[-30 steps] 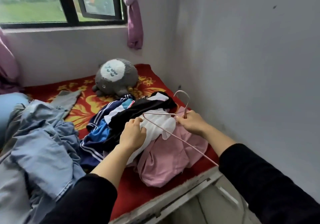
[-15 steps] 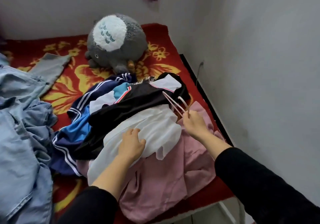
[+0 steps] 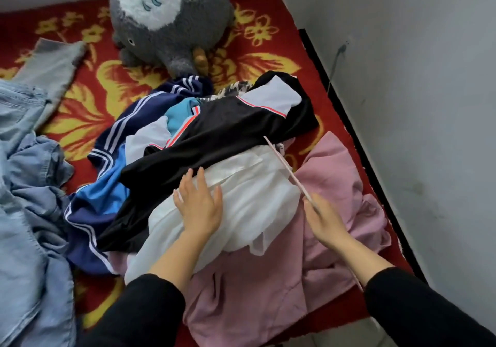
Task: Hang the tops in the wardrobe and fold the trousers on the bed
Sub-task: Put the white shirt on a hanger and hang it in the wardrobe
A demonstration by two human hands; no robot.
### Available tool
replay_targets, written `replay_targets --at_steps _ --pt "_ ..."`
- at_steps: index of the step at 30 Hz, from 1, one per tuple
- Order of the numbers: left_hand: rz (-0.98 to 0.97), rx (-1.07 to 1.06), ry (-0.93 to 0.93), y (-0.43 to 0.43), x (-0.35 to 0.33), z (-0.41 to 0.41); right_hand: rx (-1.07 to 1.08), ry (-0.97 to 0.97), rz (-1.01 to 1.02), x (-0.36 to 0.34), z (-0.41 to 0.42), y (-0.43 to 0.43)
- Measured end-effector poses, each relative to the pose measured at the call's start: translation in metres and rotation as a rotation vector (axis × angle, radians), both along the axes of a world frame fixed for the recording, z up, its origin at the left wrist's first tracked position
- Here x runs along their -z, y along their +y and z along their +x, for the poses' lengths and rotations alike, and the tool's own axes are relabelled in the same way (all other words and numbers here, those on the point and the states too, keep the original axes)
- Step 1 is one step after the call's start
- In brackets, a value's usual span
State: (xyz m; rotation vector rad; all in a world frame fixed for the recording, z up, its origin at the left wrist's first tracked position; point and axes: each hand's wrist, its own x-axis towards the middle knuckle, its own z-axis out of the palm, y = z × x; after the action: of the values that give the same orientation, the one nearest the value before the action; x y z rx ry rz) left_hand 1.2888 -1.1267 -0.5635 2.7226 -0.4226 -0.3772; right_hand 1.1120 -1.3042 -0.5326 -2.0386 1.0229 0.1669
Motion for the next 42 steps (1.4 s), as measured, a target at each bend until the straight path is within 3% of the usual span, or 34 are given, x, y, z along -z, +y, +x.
replay_targets --at_steps 2,5,9,14,17,22,25,28,30,34,39,42 --pt "0.138 -0.131 0.086 0.014 0.002 0.017 -0.021 0.020 -0.007 0.003 0.007 0.003" --pt "0.178 -0.085 0.095 0.029 -0.004 0.032 -0.018 0.026 0.001 0.007 0.027 0.016" --pt "-0.078 0.126 0.108 0.045 -0.037 0.026 0.130 0.015 0.160 -0.010 0.065 0.040" --pt "-0.358 0.355 0.309 0.055 -0.078 -0.013 0.310 -0.005 0.538 -0.041 0.101 0.081" --pt "-0.472 0.393 0.505 0.057 -0.102 -0.025 0.372 -0.037 0.510 -0.054 0.107 0.094" --pt "-0.354 0.412 0.737 0.081 -0.143 -0.013 0.382 -0.222 0.234 -0.097 0.105 0.080" --pt "-0.317 0.310 0.467 0.084 -0.157 0.003 0.249 -0.357 0.134 -0.149 0.096 0.067" --pt "-0.370 0.229 0.253 0.067 -0.188 0.016 0.151 -0.457 0.229 -0.210 0.089 0.060" --pt "-0.401 0.290 0.183 0.050 -0.215 0.020 0.067 -0.494 0.321 -0.249 0.086 0.058" --pt "-0.558 0.497 0.185 0.023 -0.264 0.016 -0.136 -0.527 0.331 -0.315 0.084 0.055" --pt "-0.836 0.516 0.133 0.013 -0.327 0.019 -0.244 -0.622 0.256 -0.386 0.071 0.048" --pt "-0.938 0.512 0.050 0.019 -0.383 0.028 -0.252 -0.600 0.074 -0.420 0.058 0.038"
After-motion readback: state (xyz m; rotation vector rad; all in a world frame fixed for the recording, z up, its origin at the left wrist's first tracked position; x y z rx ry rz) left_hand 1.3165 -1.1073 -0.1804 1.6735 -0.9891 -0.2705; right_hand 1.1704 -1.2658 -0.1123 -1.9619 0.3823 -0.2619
